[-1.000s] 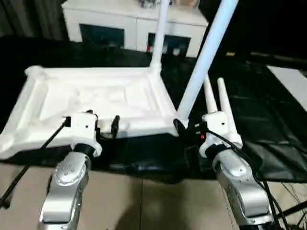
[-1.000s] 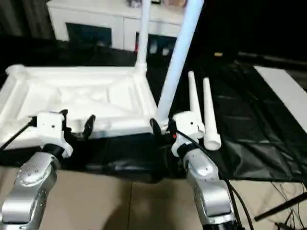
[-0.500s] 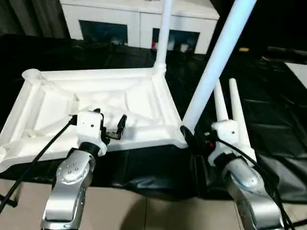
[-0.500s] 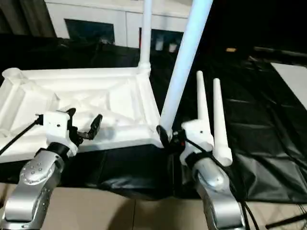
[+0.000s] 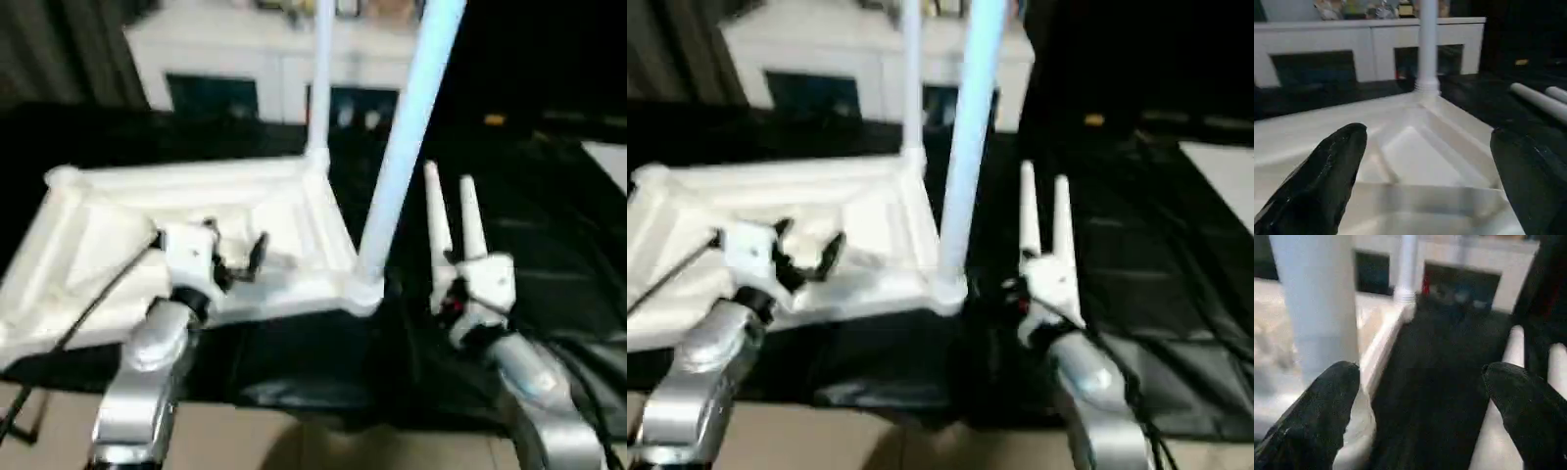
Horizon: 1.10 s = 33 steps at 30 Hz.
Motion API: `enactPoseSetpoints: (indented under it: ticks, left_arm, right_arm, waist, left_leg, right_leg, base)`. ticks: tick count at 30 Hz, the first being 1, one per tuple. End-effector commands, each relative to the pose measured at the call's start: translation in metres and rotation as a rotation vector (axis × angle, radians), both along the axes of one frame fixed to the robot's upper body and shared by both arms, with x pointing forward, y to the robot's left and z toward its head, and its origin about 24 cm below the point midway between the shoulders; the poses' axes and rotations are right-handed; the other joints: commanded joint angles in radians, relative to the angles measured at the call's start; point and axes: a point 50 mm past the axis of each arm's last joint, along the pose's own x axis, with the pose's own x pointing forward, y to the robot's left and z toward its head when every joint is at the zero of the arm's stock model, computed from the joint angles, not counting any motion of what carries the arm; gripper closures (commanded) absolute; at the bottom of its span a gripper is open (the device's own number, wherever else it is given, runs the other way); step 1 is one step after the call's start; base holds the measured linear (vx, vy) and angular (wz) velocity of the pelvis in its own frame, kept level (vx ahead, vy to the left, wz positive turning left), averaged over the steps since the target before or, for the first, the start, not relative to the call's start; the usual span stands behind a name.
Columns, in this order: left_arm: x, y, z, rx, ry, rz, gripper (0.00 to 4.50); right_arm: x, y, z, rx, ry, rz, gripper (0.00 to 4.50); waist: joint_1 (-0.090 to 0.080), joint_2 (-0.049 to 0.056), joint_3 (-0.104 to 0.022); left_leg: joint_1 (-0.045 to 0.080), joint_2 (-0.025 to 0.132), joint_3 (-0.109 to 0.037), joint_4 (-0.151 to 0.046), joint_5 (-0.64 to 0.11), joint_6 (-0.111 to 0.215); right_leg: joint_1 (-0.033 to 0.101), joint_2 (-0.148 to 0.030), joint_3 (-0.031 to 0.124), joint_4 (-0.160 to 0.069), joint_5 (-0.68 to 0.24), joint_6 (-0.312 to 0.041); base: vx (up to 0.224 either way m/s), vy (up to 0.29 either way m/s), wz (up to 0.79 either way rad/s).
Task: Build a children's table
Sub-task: Rotate leg to tighten
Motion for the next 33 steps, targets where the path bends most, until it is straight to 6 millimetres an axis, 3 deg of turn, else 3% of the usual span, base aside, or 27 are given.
enactPoseSetpoints:
  ticks: [1,2,3,4,5,6,7,8,9,10,11,12,13,14,16,18,20,22,23,24,29,33]
  left_arm:
    - [-0.001,0.004,0.002,0.0,-0.003,-0.016,0.0]
    - [-0.002,0.001,0.003,-0.011,0.0,-0.06,0.0]
    - [-0.002,0.001,0.003,-0.011,0.0,-0.06,0.0]
    - [-0.005,-0.006,0.005,-0.008,0.013,-0.201,0.0]
    - [-0.006,-0.007,0.005,-0.006,0.019,-0.231,0.0]
    - [-0.009,-0.01,0.005,0.01,0.047,-0.343,0.0]
    - [-0.01,-0.01,0.005,0.015,0.058,-0.377,0.0]
    - [-0.01,-0.01,0.005,0.015,0.058,-0.377,0.0]
    - [-0.014,-0.01,0.006,0.018,0.092,-0.47,0.0]
    - [-0.017,-0.008,0.006,0.031,0.12,-0.543,0.0]
    - [-0.018,-0.006,0.006,0.054,0.139,-0.601,0.0]
    - [-0.019,-0.004,0.007,0.081,0.152,-0.65,0.0]
    - [-0.019,-0.004,0.007,0.083,0.154,-0.653,0.0]
    - [-0.019,-0.001,0.007,0.108,0.169,-0.688,0.0]
    - [-0.017,0.006,0.007,0.178,0.21,-0.767,0.0]
    - [-0.017,0.011,0.004,0.219,0.264,-0.826,0.0]
    - [-0.018,0.016,0.0,0.257,0.322,-0.868,0.0]
    - [-0.019,0.023,-0.008,0.325,0.403,-0.894,0.0]
    - [-0.017,0.027,-0.013,0.365,0.432,-0.879,0.0]
    - [-0.013,0.031,-0.019,0.415,0.452,-0.843,0.0]
    - [0.008,0.042,-0.036,0.501,0.531,-0.67,0.0]
    - [0.018,0.043,-0.042,0.484,0.562,-0.593,0.0]
  right_arm:
    - [0.0,0.009,0.003,0.016,-0.013,0.038,0.06]
    - [0.0,0.01,0.003,0.016,-0.013,0.046,0.06]
    - [0.0,0.01,0.003,0.016,-0.013,0.046,0.06]
    - [-0.002,0.012,0.005,0.02,-0.016,0.072,0.06]
    - [-0.002,0.012,0.005,0.023,-0.017,0.079,0.06]
    - [-0.004,0.014,0.007,0.032,-0.023,0.109,0.06]
    - [-0.005,0.014,0.007,0.034,-0.025,0.119,0.06]
    - [-0.005,0.014,0.007,0.034,-0.025,0.119,0.06]
    - [-0.006,0.014,0.009,0.051,-0.027,0.139,0.06]
    - [-0.007,0.012,0.011,0.063,-0.03,0.155,0.06]
    - [-0.009,0.011,0.012,0.064,-0.034,0.173,0.06]
    - [-0.01,0.01,0.013,0.061,-0.036,0.192,0.06]
    - [-0.01,0.01,0.013,0.061,-0.037,0.193,0.06]
    - [-0.011,0.009,0.013,0.065,-0.033,0.214,0.06]
    - [-0.015,0.007,0.016,0.067,-0.018,0.287,0.06]
    - [-0.02,0.005,0.017,0.067,-0.002,0.354,0.06]
    - [-0.023,0.005,0.018,0.073,0.017,0.399,0.06]
    - [-0.027,0.006,0.018,0.071,0.039,0.464,0.06]
    - [-0.028,0.008,0.018,0.069,0.046,0.487,0.06]
    - [-0.029,0.01,0.018,0.066,0.052,0.502,0.06]
    - [-0.025,0.02,0.014,0.055,0.062,0.515,0.06]
    - [-0.022,0.025,0.013,0.057,0.066,0.509,0.06]
  waist:
    - [-0.019,0.017,-0.009]
    - [-0.022,0.028,-0.03]
    - [-0.06,0.03,-0.051]
    - [-0.07,0.03,-0.061]
    - [-0.073,0.013,-0.065]
    - [-0.061,-0.012,-0.06]
    - [-0.035,-0.025,-0.067]
    - [-0.032,-0.037,-0.065]
    - [-0.028,-0.043,-0.067]
    - [-0.025,-0.029,-0.062]
    - [-0.028,-0.024,-0.056]
    - [-0.029,-0.013,-0.048]
    - [-0.029,-0.006,-0.042]
    - [-0.032,-0.007,-0.034]
    - [-0.023,-0.008,-0.025]
    - [-0.012,-0.007,-0.018]
    - [-0.004,-0.008,-0.017]
    - [-0.002,-0.006,-0.021]
    - [-0.002,0.002,-0.022]
    - [-0.005,-0.003,-0.021]
    - [0.0,-0.006,-0.029]
    - [0.004,-0.009,-0.03]
  left_leg:
    - [-0.035,0.065,-0.024,-0.131,-0.127,0.051]
    - [0.025,0.085,-0.043,-0.129,-0.147,0.076]
    - [0.105,0.121,-0.104,-0.115,-0.023,0.229]
    - [0.124,0.135,-0.132,-0.085,0.249,0.396]
    - [0.117,0.148,-0.138,-0.072,0.42,0.453]
    - [0.061,0.116,-0.112,-0.05,0.613,0.437]
    - [-0.006,0.043,-0.05,-0.024,0.616,0.307]
    - [-0.023,0.027,-0.034,-0.031,0.557,0.252]
    - [-0.034,0.027,-0.022,-0.052,0.381,0.151]
    - [-0.024,0.034,-0.018,-0.066,0.223,0.082]
    - [-0.019,0.041,-0.02,-0.077,0.163,0.058]
    - [-0.01,0.058,-0.026,-0.09,0.056,0.027]
    - [0.004,0.072,-0.023,-0.098,-0.038,0.012]
    - [0.002,0.077,-0.015,-0.111,-0.111,0.009]
    - [0.008,0.084,0.0,-0.119,-0.204,0.0]
    - [0.012,0.084,0.013,-0.127,-0.278,-0.026]
    - [0.012,0.087,0.021,-0.132,-0.281,-0.048]
    - [0.009,0.087,0.021,-0.133,-0.256,-0.048]
    - [0.011,0.088,0.021,-0.133,-0.251,-0.048]
    - [0.008,0.087,0.023,-0.133,-0.247,-0.045]
    - [0.009,0.09,0.028,-0.127,-0.177,-0.04]
    - [0.004,0.089,0.032,-0.126,-0.151,-0.039]
  right_leg:
    - [0.047,-0.044,-0.021,-0.112,-0.177,-0.185]
    - [0.017,-0.039,-0.027,-0.09,-0.13,-0.172]
    - [-0.062,-0.038,-0.038,-0.013,0.033,-0.161]
    - [-0.115,-0.051,-0.03,0.018,0.101,-0.098]
    - [-0.13,-0.077,-0.007,0.017,0.154,-0.067]
    - [-0.109,-0.122,0.029,-0.019,0.289,-0.039]
    - [-0.065,-0.14,0.048,-0.031,0.512,-0.041]
    - [-0.05,-0.136,0.049,-0.027,0.613,-0.038]
    - [-0.031,-0.123,0.036,-0.024,0.712,-0.03]
    - [-0.036,-0.115,0.03,-0.028,0.679,-0.044]
    - [-0.038,-0.111,0.025,-0.034,0.622,-0.062]
    - [-0.044,-0.104,0.019,-0.042,0.476,-0.106]
    - [-0.055,-0.099,0.016,-0.049,0.351,-0.157]
    - [-0.054,-0.1,0.018,-0.056,0.251,-0.197]
    - [-0.063,-0.103,0.022,-0.066,0.102,-0.227]
    - [-0.066,-0.109,0.03,-0.08,-0.059,-0.222]
    - [-0.072,-0.112,0.037,-0.087,-0.126,-0.201]
    - [-0.072,-0.111,0.036,-0.084,-0.107,-0.189]
    - [-0.074,-0.111,0.037,-0.084,-0.094,-0.187]
    - [-0.075,-0.108,0.037,-0.085,-0.079,-0.183]
    - [-0.076,-0.113,0.034,-0.077,0.021,-0.219]
    - [-0.073,-0.115,0.033,-0.075,0.031,-0.226]
  base:
    - [0.079,0.052,-0.17]
    - [0.127,0.032,-0.11]
    - [0.127,0.032,-0.11]
    - [0.109,-0.001,0.05]
    - [0.0,0.0,0.0]
    - [0.0,0.0,0.0]
    - [0.0,0.0,0.0]
    - [0.0,0.0,0.0]
    - [0.0,0.0,0.0]
    - [0.0,0.0,0.0]
    - [0.0,0.0,0.0]
    - [0.0,0.0,0.0]
    - [0.0,0.0,0.0]
    - [0.0,0.0,0.0]
    - [-0.036,0.005,0.02]
    - [-0.07,0.011,0.03]
    - [-0.029,0.001,0.0]
    - [0.0,0.0,0.0]
    - [0.0,0.0,0.0]
    - [0.0,0.0,0.0]
    - [0.0,0.0,0.0]
    - [0.0,0.0,0.0]
